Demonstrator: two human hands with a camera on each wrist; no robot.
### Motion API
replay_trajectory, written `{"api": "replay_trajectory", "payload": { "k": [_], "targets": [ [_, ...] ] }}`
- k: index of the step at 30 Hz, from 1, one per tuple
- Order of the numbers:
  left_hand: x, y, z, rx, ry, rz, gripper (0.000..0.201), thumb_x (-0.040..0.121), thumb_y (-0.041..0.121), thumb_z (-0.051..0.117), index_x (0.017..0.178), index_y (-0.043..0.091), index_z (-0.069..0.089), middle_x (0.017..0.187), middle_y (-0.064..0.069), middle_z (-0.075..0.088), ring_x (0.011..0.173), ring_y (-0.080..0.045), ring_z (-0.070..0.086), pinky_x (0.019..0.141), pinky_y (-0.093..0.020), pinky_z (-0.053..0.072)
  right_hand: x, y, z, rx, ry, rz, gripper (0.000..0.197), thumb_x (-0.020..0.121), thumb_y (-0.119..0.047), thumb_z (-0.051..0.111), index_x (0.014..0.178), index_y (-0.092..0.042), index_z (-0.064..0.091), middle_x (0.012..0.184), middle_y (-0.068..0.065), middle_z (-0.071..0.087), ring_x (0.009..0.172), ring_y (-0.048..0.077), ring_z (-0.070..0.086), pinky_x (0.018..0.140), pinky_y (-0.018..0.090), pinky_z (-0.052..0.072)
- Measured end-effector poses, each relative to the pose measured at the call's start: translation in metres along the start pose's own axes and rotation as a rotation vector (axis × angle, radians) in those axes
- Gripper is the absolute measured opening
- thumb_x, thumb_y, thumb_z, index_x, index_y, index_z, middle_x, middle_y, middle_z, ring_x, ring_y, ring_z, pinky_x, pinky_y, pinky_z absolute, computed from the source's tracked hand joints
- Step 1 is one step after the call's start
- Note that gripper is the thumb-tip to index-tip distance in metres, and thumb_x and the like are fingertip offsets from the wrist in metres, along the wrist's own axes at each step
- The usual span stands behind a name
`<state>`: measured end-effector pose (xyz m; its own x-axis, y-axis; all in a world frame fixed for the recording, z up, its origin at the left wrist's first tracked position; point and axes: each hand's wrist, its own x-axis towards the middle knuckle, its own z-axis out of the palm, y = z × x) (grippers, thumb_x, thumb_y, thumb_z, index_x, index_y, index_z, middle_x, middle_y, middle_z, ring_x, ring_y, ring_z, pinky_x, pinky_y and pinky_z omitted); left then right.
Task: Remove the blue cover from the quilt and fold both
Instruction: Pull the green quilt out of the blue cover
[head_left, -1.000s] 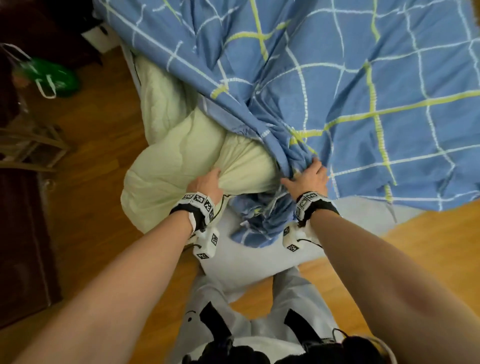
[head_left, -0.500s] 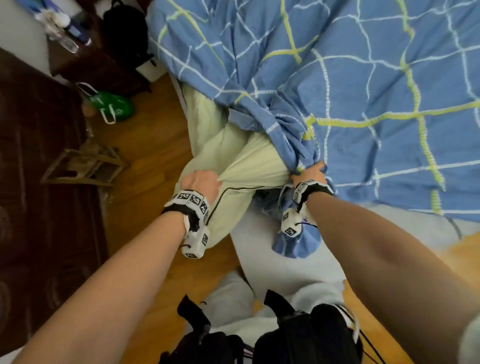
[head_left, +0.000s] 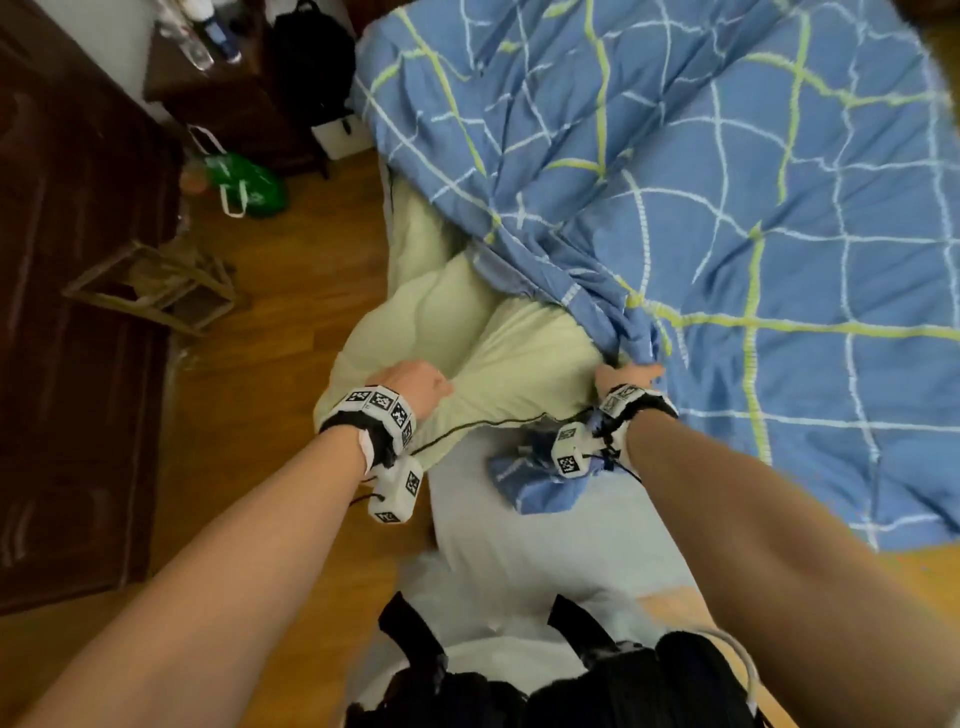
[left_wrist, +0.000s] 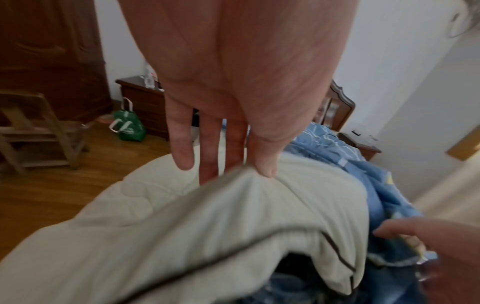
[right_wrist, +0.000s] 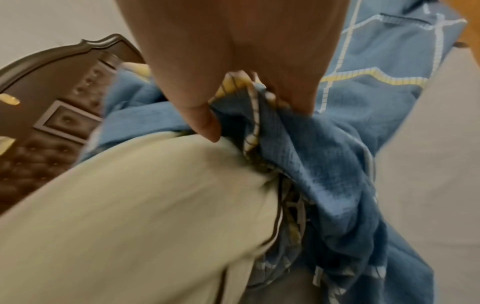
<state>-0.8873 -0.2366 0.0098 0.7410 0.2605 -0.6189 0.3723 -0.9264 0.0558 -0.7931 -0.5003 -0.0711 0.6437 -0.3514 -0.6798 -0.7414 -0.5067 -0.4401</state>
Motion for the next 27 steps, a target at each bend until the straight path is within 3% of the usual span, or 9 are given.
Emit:
{"api": "replay_trajectory", "payload": {
  "k": [3,7,10,13,16,19,22,25,27],
  "targets": [
    [0.010,0.006,-0.007,-0.073,0.014,0.091,0.040,0.092,0.057,0.041,0.119,0.034,0.061,0.125,0.003,0.064,0.108,-0.027,0.060,0.095,-0.038,0.047,-0.015,0.006,0.005,-0.098,-0.036,-0.030,0.089,0.080,-0.041,0.061,0.151,-0.009,0.019,0.153,0.014,0.034,0.139,0.035,0.037,0.111,0.045,0.030],
    [0.019,-0.018,-0.025,-0.101,0.020,0.188,0.044,0.091,0.051,0.048,0.131,0.032,0.056,0.134,0.005,0.059,0.120,-0.023,0.056,0.102,-0.036,0.043,-0.047,0.003,0.031,-0.090,0.007,-0.051,0.087,0.071,-0.045,0.066,0.144,-0.007,0.036,0.140,0.017,0.050,0.121,0.037,0.053,0.098,0.046,0.045],
    [0.013,-0.057,-0.041,-0.082,0.001,0.214,0.043,0.091,0.046,0.049,0.131,0.031,0.056,0.135,0.004,0.058,0.122,-0.023,0.055,0.103,-0.036,0.042,-0.088,-0.010,0.053,-0.094,-0.039,-0.072,0.074,0.086,-0.037,0.065,0.146,-0.005,0.036,0.142,0.017,0.048,0.124,0.036,0.051,0.098,0.042,0.045],
    [0.005,-0.099,-0.055,-0.106,0.031,0.244,0.041,0.092,0.042,0.050,0.130,0.029,0.057,0.134,0.001,0.059,0.121,-0.024,0.055,0.102,-0.035,0.043,-0.133,-0.030,0.071,-0.079,-0.110,-0.130,0.066,0.089,-0.030,0.065,0.145,-0.006,0.039,0.138,0.017,0.052,0.123,0.035,0.052,0.102,0.042,0.044],
    [-0.007,-0.139,-0.066,-0.124,0.072,0.232,0.040,0.094,0.041,0.049,0.132,0.030,0.057,0.135,0.002,0.058,0.123,-0.023,0.054,0.100,-0.033,0.043,-0.171,-0.053,0.087,-0.132,-0.116,-0.219,0.061,0.089,-0.028,0.065,0.142,-0.007,0.045,0.134,0.017,0.056,0.121,0.033,0.054,0.098,0.038,0.043],
    [-0.024,-0.174,-0.072,-0.133,0.132,0.216,0.036,0.094,0.042,0.049,0.127,0.033,0.060,0.132,0.005,0.060,0.119,-0.022,0.057,0.096,-0.033,0.046,-0.202,-0.068,0.098,-0.168,-0.075,-0.346,0.044,0.088,-0.023,0.065,0.125,-0.001,0.059,0.115,0.021,0.064,0.108,0.034,0.060,0.091,0.039,0.046],
    [-0.051,-0.207,-0.073,-0.125,0.170,0.217,0.028,0.094,0.039,0.047,0.117,0.035,0.063,0.122,0.008,0.065,0.107,-0.023,0.062,0.085,-0.031,0.049,-0.225,-0.073,0.116,-0.102,-0.095,-0.409,0.024,0.085,-0.026,0.067,0.107,-0.018,0.062,0.091,0.005,0.064,0.082,0.021,0.060,0.081,0.030,0.043],
    [-0.075,-0.240,-0.079,-0.076,0.191,0.229,0.027,0.094,0.041,0.047,0.116,0.037,0.064,0.120,0.008,0.066,0.104,-0.021,0.063,0.085,-0.033,0.052,-0.248,-0.078,0.150,0.012,-0.154,-0.419,0.037,0.086,-0.027,0.068,0.121,-0.014,0.061,0.109,0.005,0.066,0.098,0.022,0.062,0.089,0.031,0.047],
    [-0.084,-0.262,-0.086,-0.063,0.226,0.222,0.027,0.095,0.041,0.049,0.117,0.036,0.063,0.118,0.008,0.066,0.102,-0.020,0.063,0.079,-0.029,0.049,-0.266,-0.086,0.176,0.036,-0.194,-0.440,0.043,0.085,-0.030,0.070,0.124,-0.012,0.061,0.112,0.007,0.066,0.101,0.023,0.061,0.092,0.034,0.048]
  ]
}}
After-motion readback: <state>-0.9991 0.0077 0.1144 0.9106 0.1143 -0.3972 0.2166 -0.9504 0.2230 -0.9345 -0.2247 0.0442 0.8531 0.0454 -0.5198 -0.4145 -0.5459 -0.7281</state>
